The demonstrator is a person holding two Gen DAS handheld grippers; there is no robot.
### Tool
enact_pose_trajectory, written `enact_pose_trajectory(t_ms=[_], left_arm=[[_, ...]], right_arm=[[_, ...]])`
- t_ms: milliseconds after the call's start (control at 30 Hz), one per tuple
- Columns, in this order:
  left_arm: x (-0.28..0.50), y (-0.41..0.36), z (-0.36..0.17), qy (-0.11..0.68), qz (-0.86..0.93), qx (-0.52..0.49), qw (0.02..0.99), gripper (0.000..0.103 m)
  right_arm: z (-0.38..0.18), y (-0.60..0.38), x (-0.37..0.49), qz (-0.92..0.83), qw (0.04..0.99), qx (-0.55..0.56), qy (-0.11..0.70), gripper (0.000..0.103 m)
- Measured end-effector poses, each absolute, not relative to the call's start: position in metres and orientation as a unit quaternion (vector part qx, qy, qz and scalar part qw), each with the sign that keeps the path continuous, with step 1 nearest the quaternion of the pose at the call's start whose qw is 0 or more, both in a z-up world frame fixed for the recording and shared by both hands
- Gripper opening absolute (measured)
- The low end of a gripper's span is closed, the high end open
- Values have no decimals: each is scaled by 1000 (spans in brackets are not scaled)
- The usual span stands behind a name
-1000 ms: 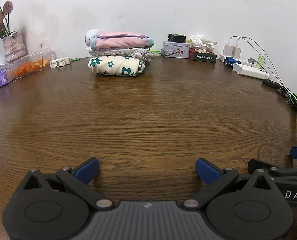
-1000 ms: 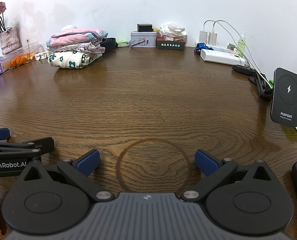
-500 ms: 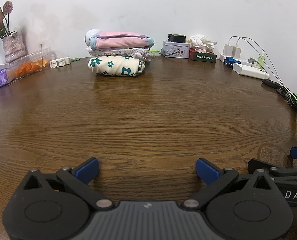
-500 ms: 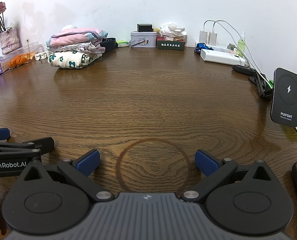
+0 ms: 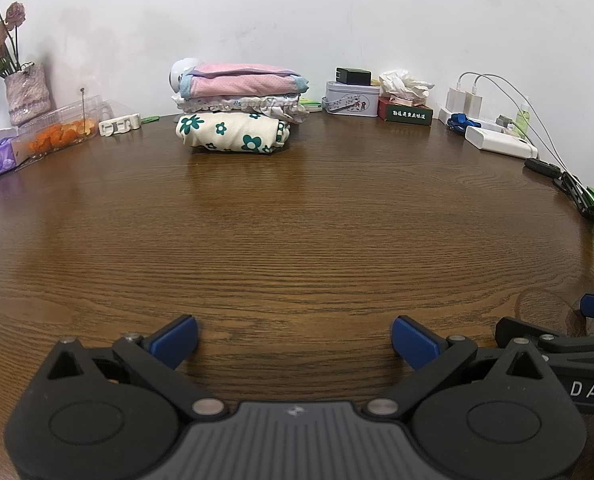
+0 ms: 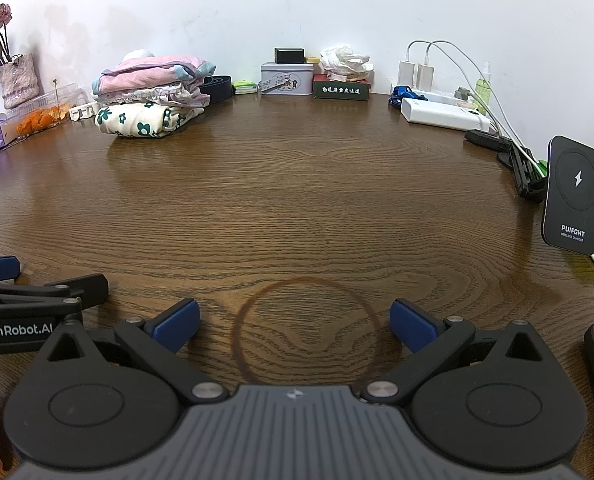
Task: Fold clothes
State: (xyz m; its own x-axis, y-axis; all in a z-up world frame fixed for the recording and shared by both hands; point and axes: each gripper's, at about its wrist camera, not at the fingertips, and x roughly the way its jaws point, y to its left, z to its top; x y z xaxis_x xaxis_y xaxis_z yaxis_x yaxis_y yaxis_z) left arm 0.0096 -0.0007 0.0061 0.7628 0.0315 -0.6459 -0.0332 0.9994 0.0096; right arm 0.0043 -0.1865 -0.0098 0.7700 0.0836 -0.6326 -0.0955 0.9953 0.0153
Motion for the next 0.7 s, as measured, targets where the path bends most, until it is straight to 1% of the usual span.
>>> enact_pose_trajectory(t_ms=[700], left_arm=[[11,-1,7,345,16,0,939,103]], right_arm=[[-10,-187,4,48,941,-9,335,103]])
